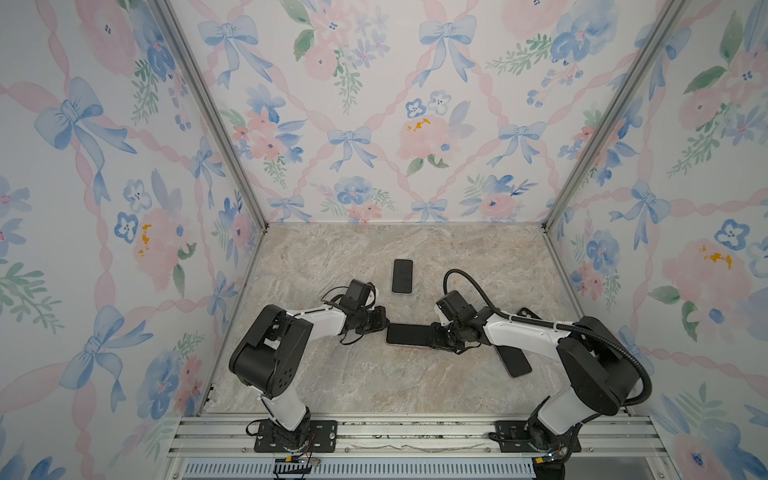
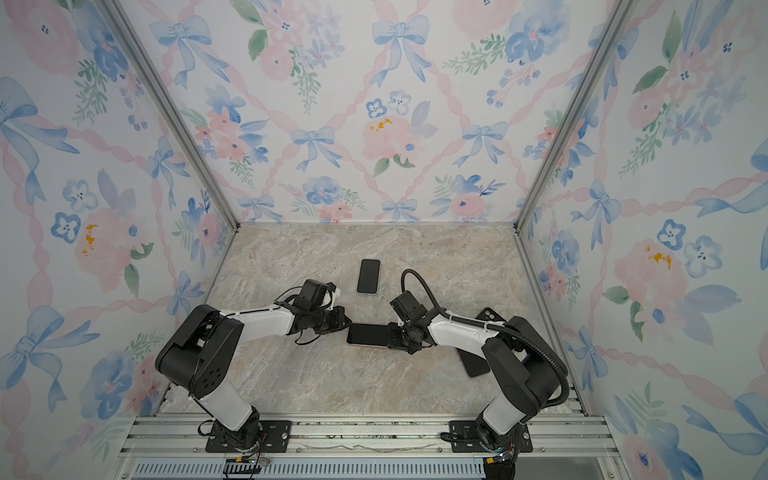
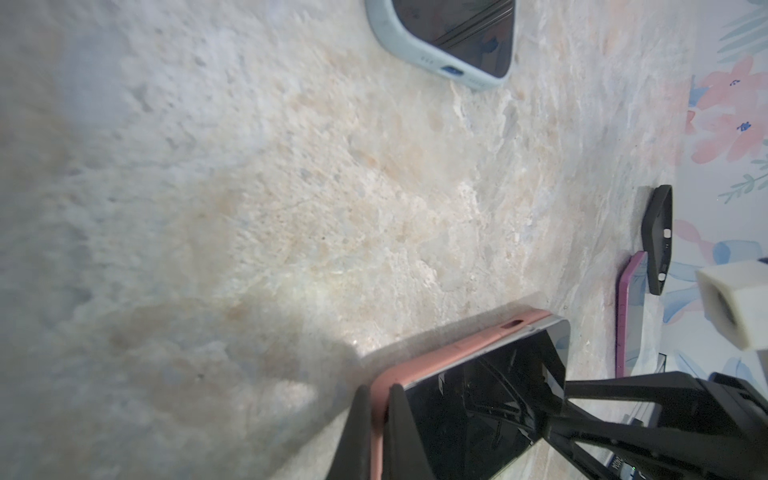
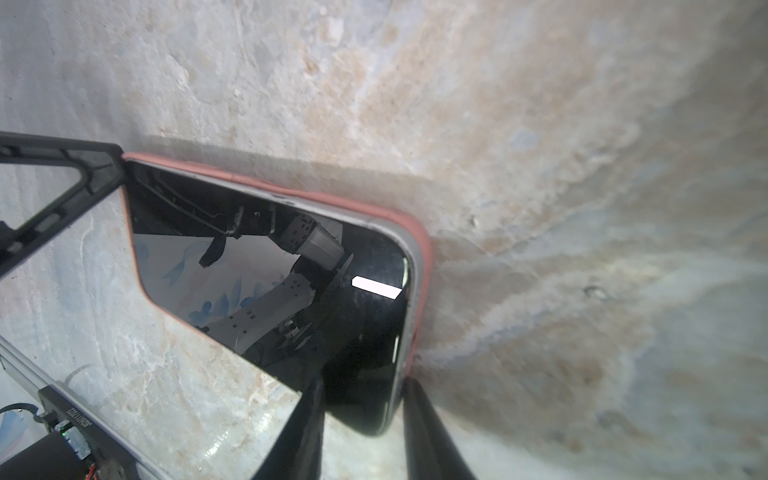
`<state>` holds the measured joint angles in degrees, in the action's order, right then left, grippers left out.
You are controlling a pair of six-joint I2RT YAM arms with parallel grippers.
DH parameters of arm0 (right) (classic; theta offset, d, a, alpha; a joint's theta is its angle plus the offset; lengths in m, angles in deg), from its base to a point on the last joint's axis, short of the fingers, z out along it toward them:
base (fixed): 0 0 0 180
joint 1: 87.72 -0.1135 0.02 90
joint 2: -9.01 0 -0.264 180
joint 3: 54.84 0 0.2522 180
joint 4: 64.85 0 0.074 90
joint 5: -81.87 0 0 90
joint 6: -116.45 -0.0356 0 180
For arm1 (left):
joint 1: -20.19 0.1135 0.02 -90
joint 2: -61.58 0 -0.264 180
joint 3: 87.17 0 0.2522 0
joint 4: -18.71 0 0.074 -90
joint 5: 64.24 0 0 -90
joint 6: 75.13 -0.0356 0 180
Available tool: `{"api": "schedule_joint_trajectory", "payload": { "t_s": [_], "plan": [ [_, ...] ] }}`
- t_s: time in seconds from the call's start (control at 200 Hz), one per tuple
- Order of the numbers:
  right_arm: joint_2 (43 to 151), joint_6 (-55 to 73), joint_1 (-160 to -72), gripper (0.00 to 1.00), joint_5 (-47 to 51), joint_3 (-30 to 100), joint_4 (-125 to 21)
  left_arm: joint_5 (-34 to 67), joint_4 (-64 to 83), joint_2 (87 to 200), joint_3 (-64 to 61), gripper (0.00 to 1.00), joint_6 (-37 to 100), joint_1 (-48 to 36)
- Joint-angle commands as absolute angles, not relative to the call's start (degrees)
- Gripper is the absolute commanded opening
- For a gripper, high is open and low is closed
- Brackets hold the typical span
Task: Put the phone into the phone case
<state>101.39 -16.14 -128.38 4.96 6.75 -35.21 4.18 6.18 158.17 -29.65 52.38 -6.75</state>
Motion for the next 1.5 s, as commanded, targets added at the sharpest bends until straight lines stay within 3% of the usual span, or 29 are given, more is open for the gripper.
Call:
{"api": "schedule_joint_trajectory", "payload": {
  "t_s": [0.0, 0.26, 0.59, 0.94, 1.495],
  "plan": [
    [103.51, -16.83, -130.36, 0.31, 7.41, 7.95, -38.45, 7.34, 0.40, 161.10, -33.50, 0.07, 52.89, -9.20],
    [106.99, -20.02, -133.72, 0.28, 8.83, 7.55, -42.59, 7.68, 1.42, 159.10, -34.79, 0.09, 54.50, -11.38],
    [106.49, -20.16, -135.23, 0.25, 7.23, 8.12, -40.61, 6.09, 1.31, 155.37, -37.20, 0.22, 54.64, -11.84],
    [107.01, -20.13, -135.91, 0.21, 7.21, 8.85, -40.38, 6.09, 1.72, 152.70, -40.72, 0.11, 55.33, -12.48],
    [116.23, -22.09, -140.98, 0.14, 9.86, 12.18, -44.41, 3.61, 7.27, 157.71, -36.32, 0.11, 58.37, -18.09]
  ]
}}
